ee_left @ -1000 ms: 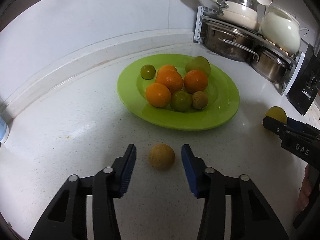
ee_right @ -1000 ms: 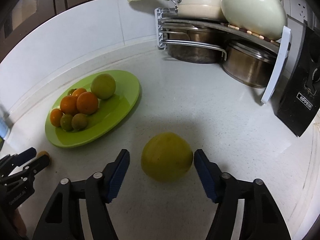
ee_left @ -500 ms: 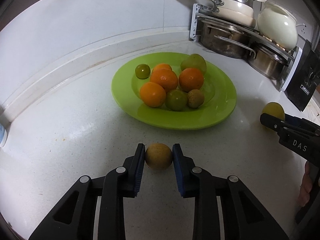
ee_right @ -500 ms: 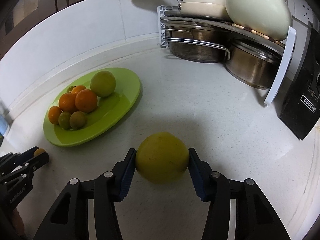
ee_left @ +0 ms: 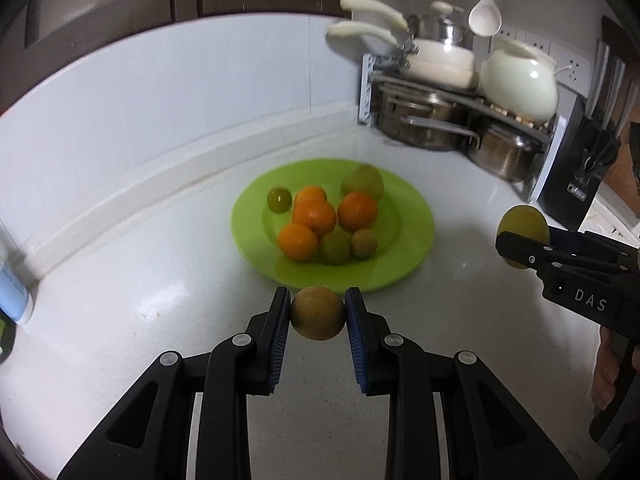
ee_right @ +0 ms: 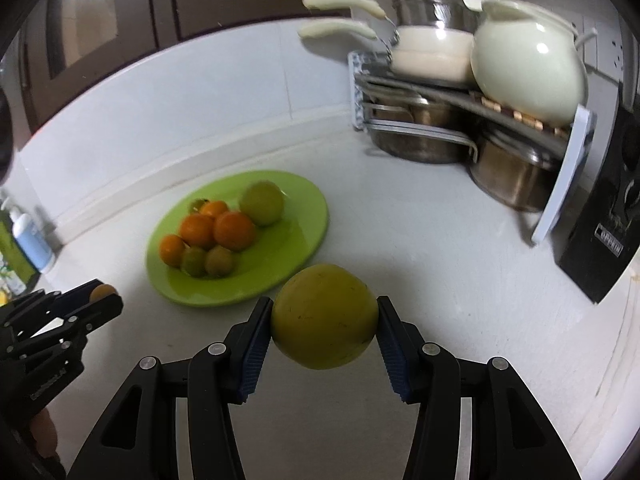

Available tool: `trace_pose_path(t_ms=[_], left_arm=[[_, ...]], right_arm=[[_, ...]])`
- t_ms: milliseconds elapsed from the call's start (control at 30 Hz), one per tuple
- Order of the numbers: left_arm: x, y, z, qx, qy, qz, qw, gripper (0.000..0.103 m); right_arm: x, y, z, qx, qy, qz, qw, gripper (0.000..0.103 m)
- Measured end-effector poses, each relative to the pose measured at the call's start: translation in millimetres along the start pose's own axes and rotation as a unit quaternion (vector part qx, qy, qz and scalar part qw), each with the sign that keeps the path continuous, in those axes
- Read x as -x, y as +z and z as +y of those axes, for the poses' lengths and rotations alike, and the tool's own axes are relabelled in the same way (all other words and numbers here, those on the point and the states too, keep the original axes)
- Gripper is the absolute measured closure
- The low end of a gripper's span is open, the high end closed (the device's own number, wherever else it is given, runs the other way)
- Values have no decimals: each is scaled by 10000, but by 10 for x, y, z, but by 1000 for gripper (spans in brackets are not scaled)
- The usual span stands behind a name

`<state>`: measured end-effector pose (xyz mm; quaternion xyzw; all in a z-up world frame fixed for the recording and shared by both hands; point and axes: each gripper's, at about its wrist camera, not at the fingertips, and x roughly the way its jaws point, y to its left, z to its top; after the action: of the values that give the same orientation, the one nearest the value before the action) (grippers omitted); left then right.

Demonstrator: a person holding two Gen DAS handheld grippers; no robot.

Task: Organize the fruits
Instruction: 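Carry the brown fruit and grapefruit over the green plate with both tools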

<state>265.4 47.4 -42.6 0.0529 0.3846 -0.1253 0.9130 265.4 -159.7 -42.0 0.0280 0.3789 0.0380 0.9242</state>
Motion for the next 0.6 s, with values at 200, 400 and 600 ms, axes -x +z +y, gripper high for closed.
trace_pose_path(t_ms=[200, 400, 600], left_arm=[[198, 116, 17, -126, -41, -270, 9995, 75], [310, 268, 53, -297, -64, -476, 9984, 75], [285, 433, 133, -335, -130, -519, 9980, 75]], right_arm=[[186, 125, 139, 116, 200, -225, 9995, 51], [239, 284, 255, 175, 420, -344, 9984, 51], [128, 485, 394, 298, 633, -340, 9970, 51]])
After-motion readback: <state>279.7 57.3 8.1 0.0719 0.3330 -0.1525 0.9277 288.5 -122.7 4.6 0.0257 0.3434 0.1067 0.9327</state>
